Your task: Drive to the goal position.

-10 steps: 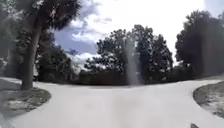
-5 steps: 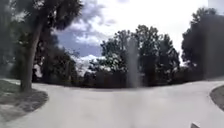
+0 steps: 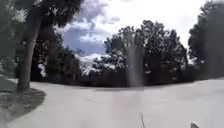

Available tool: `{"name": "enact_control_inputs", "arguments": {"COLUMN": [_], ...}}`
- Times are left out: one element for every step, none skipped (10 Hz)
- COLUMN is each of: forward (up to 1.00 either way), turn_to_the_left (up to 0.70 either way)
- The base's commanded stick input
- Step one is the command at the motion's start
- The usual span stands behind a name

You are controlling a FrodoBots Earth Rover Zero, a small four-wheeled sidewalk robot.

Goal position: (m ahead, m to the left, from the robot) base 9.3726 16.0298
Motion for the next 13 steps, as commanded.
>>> {"name": "enact_control_inputs", "arguments": {"forward": [0.69,0.69,0.69,0.69,0.69,0.69,0.69,0.69,0.69,0.69,0.69,0.69,0.69], "turn_to_the_left": [0.14,0.14,0.14,0.14,0.14,0.14,0.14,0.14,0.14,0.14,0.14,0.14,0.14]}}
